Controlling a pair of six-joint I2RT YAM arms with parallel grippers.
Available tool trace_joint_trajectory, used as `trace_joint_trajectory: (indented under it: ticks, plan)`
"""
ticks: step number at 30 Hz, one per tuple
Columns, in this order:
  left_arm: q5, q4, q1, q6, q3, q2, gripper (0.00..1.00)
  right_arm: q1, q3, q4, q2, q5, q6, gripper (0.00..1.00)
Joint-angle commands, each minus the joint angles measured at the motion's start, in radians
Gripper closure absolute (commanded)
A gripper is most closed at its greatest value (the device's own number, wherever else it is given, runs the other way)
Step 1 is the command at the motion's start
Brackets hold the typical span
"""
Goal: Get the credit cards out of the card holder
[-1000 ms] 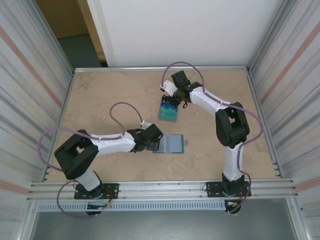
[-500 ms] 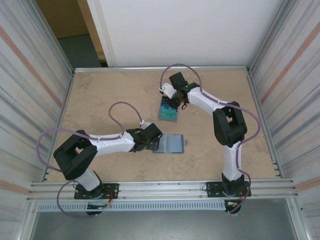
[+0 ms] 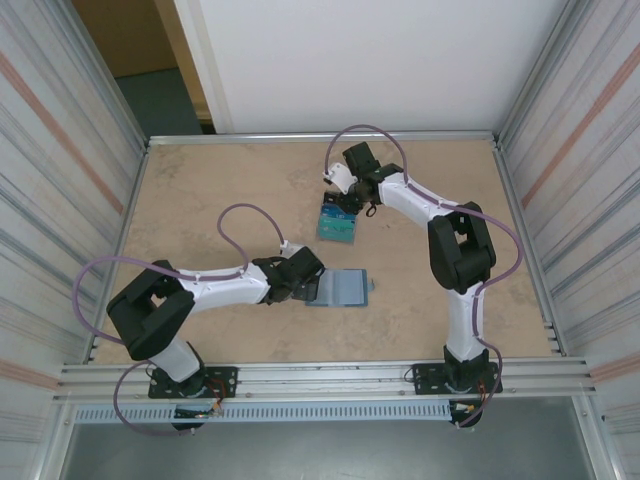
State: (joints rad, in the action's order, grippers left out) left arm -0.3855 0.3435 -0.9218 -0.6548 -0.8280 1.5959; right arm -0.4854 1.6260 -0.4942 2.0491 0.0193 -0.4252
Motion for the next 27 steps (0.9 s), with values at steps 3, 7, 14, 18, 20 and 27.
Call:
trace_joint_trajectory:
  ticks: [3, 7, 14, 18, 20, 27]
  plan:
    - [-0.020, 0.023, 0.008, 0.000, 0.002, -0.042, 0.01, 0.002, 0.022, 0.021, -0.033, -0.011, 0.019, 0.80]
    - [-0.022, 0.026, 0.009, 0.001, 0.003, -0.043, 0.01, 0.003, 0.022, 0.029, -0.036, -0.020, 0.019, 0.77]
    - [-0.023, 0.027, 0.009, 0.001, -0.001, -0.042, 0.01, -0.013, 0.029, 0.024, -0.043, -0.023, -0.017, 0.77]
    - [-0.024, 0.026, 0.009, 0.001, -0.002, -0.042, 0.01, -0.020, 0.047, 0.012, -0.022, -0.050, -0.038, 0.75]
    - [-0.023, 0.026, 0.008, 0.001, -0.002, -0.042, 0.01, -0.024, 0.053, 0.008, -0.011, -0.064, -0.044, 0.73]
    - [-0.025, 0.029, 0.009, 0.001, -0.003, -0.042, 0.01, -0.031, 0.050, 0.009, -0.023, -0.069, -0.041, 0.73]
